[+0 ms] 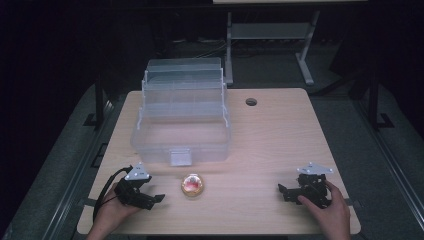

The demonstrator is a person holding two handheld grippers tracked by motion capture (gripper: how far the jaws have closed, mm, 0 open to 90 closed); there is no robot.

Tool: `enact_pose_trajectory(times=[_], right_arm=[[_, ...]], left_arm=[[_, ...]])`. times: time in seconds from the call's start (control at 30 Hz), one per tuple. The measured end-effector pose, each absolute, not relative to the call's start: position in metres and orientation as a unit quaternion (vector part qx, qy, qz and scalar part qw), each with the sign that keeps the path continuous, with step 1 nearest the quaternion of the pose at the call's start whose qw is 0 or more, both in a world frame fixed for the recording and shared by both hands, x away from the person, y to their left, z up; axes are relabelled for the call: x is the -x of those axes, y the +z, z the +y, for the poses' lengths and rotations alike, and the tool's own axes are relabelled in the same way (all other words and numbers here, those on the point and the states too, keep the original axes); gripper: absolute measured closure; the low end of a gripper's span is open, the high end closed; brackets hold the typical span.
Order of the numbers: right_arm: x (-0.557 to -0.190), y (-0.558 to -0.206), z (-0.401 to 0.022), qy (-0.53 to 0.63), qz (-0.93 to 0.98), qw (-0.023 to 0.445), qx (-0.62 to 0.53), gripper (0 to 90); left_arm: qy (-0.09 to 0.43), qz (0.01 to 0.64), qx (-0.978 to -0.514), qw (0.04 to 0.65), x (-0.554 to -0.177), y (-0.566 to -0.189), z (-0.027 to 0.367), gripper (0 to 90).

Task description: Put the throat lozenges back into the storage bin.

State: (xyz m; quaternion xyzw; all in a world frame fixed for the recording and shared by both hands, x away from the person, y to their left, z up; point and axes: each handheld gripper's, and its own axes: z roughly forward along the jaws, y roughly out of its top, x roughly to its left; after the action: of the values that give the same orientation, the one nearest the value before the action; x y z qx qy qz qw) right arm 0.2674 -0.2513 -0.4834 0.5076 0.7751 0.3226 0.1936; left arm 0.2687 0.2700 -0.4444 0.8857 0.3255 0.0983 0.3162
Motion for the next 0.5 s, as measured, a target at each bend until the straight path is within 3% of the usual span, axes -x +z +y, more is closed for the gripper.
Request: enact_pose_trajectory(times=[0.5], right_arm=[[-0.267, -0.483, -0.251, 0.323, 0.775, 0.194, -0.508, 0.0]], left_arm=[[0.071, 0.297, -0.900, 0.311, -0.273, -0.426, 0.243, 14.6]])
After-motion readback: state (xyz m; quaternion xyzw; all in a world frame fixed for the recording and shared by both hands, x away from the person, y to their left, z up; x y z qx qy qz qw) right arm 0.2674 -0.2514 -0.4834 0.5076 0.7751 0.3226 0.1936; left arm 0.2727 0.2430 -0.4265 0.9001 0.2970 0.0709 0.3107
